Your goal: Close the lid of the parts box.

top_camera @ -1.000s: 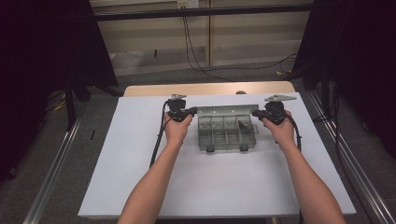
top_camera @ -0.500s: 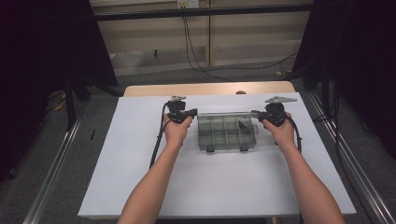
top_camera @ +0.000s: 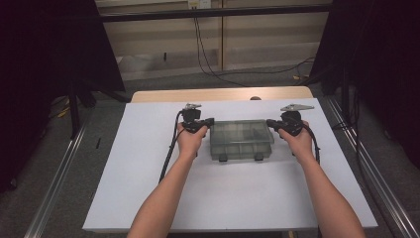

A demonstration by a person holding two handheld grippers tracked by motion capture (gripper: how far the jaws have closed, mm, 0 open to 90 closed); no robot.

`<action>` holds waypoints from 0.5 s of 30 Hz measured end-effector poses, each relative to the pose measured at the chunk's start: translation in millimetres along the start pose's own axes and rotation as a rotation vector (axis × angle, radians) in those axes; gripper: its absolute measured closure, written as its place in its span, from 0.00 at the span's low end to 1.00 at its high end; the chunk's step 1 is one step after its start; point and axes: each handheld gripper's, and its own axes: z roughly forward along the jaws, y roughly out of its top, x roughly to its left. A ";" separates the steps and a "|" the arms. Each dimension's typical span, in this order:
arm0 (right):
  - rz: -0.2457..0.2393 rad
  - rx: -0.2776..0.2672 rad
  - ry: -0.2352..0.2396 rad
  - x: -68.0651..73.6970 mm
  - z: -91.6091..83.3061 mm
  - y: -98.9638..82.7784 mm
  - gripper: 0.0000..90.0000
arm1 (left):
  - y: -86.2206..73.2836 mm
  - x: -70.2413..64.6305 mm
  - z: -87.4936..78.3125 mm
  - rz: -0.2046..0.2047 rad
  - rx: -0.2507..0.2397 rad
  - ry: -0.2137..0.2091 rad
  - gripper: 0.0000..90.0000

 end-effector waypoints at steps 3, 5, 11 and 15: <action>-0.005 0.009 -0.001 0.5 -1.3 -0.5 1.00 | -0.6 0.5 0.1 0.006 0.005 -0.001 1.00; -0.010 0.007 0.000 0.3 -2.9 -0.5 1.00 | -0.1 0.7 -1.8 0.027 0.012 0.002 1.00; 0.006 0.005 0.000 -1.8 -9.2 0.1 1.00 | 2.9 0.1 -8.9 0.057 0.017 0.007 1.00; 0.006 0.005 0.009 -0.2 -14.5 1.7 1.00 | 3.0 -2.1 -12.7 0.069 0.017 -0.005 1.00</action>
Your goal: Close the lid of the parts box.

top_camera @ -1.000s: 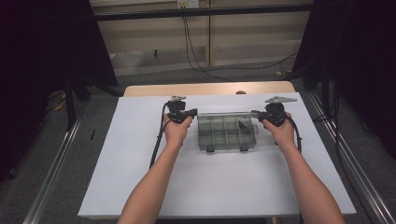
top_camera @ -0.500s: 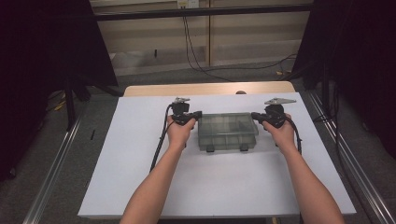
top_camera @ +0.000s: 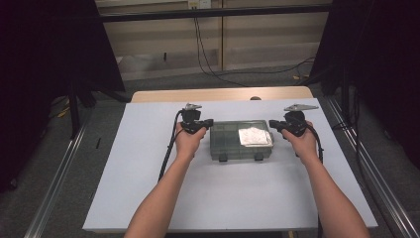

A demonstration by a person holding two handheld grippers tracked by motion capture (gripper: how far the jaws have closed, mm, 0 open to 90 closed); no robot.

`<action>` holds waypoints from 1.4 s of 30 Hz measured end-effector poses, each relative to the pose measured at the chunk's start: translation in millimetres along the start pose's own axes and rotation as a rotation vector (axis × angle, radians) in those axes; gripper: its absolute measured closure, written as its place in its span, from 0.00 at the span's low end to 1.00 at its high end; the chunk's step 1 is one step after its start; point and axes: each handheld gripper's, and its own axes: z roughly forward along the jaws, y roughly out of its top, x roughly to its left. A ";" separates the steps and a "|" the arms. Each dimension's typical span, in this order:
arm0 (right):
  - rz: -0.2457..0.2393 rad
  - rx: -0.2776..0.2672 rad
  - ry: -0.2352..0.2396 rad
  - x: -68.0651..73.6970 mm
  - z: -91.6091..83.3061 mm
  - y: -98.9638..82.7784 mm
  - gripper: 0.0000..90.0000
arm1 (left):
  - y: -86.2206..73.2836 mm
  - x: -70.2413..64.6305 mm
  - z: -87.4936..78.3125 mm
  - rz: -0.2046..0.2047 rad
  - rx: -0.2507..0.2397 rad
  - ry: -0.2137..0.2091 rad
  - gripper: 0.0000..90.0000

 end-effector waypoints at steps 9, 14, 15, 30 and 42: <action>0.002 0.000 0.021 7.5 -11.7 -0.4 1.00 | -1.1 -5.2 -10.2 0.028 -0.006 -0.021 1.00; 0.005 -0.001 0.031 12.5 -17.3 -1.4 1.00 | -3.5 -9.6 -14.7 0.047 -0.005 -0.027 1.00; 0.005 -0.002 0.035 13.3 -17.9 -1.6 1.00 | -4.9 -10.3 -15.5 0.034 -0.008 -0.032 1.00; -0.005 -0.002 0.044 22.0 -24.8 -7.0 1.00 | -15.5 -13.5 -22.2 0.063 -0.008 -0.053 1.00; -0.019 0.003 0.054 26.8 -28.0 -6.9 1.00 | -20.8 -15.0 -26.3 0.067 -0.015 -0.063 1.00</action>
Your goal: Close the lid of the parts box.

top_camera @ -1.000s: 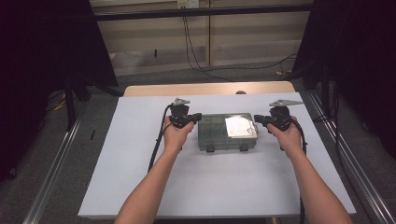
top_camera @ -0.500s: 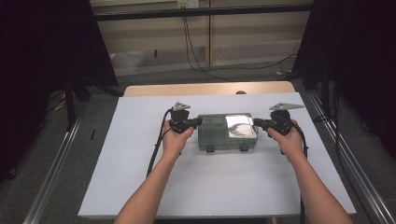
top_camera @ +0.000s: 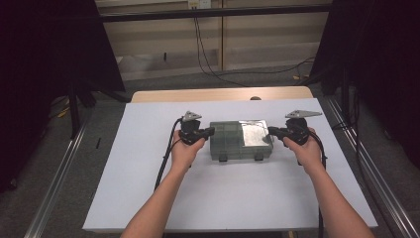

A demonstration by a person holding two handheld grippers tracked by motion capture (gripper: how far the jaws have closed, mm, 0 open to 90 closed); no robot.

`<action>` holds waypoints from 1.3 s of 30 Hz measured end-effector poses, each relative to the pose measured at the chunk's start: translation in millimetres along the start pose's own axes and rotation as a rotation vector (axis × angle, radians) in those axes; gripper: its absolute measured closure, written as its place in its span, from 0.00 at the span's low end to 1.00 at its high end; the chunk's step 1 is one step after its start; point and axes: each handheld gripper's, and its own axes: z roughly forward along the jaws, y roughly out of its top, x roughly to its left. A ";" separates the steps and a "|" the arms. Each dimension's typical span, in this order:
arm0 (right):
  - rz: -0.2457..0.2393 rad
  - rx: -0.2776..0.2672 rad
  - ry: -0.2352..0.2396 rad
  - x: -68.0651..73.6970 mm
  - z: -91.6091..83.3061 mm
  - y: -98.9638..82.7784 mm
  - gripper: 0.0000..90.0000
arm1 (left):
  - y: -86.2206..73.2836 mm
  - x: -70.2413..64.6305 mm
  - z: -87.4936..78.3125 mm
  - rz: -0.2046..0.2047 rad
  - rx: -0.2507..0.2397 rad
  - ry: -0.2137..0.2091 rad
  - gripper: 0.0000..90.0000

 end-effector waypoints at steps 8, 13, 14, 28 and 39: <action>-0.015 0.005 0.006 4.4 -1.4 -1.8 1.00 | -3.8 0.3 -1.4 0.009 0.003 -0.001 1.00; -0.022 0.003 0.012 7.5 -3.0 -3.9 1.00 | -5.9 -1.6 -2.7 0.030 0.019 0.002 1.00; -0.022 0.003 0.011 8.0 -3.0 -4.4 1.00 | -6.7 -2.6 -2.3 0.022 0.014 0.000 1.00; -0.026 0.008 0.005 10.8 -5.5 -8.8 1.00 | -14.8 -5.7 -1.6 0.043 0.025 -0.007 1.00; -0.019 0.001 0.009 11.4 -4.9 -11.5 1.00 | -16.4 -5.3 -2.9 0.052 0.021 -0.004 1.00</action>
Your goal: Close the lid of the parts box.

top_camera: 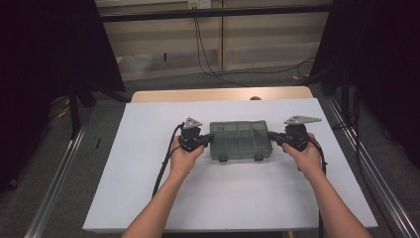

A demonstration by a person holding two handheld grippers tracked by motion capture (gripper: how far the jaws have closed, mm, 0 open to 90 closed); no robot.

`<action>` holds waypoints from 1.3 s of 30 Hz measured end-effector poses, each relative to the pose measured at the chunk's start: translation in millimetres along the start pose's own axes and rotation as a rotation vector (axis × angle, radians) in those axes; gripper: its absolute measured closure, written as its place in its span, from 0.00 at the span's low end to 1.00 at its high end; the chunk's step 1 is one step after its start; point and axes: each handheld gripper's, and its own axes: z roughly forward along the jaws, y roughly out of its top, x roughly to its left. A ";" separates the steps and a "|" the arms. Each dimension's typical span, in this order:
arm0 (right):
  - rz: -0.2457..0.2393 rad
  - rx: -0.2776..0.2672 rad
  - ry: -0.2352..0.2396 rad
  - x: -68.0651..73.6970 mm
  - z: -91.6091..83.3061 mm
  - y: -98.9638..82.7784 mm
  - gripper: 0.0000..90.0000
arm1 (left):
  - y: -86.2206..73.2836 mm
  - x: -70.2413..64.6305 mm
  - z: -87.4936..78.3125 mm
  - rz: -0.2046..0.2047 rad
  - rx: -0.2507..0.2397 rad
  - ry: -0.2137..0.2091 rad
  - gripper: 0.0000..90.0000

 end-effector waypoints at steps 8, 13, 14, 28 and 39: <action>-0.001 0.004 -0.004 0.7 0.7 -1.8 1.00 | -1.2 -1.5 1.2 0.005 0.003 0.002 1.00; -0.003 0.002 -0.003 1.2 0.6 -2.5 1.00 | -2.0 -1.3 1.7 0.010 0.009 0.001 1.00; -0.003 0.002 -0.003 1.2 0.6 -2.7 1.00 | -2.3 -1.4 1.8 0.008 0.007 0.002 1.00; -0.011 -0.001 -0.005 2.5 1.3 -4.1 1.00 | -3.5 -1.6 1.9 0.014 0.001 0.006 1.00; -0.015 -0.001 -0.005 2.8 1.6 -4.5 1.00 | -3.8 -2.1 2.0 0.018 0.001 0.009 1.00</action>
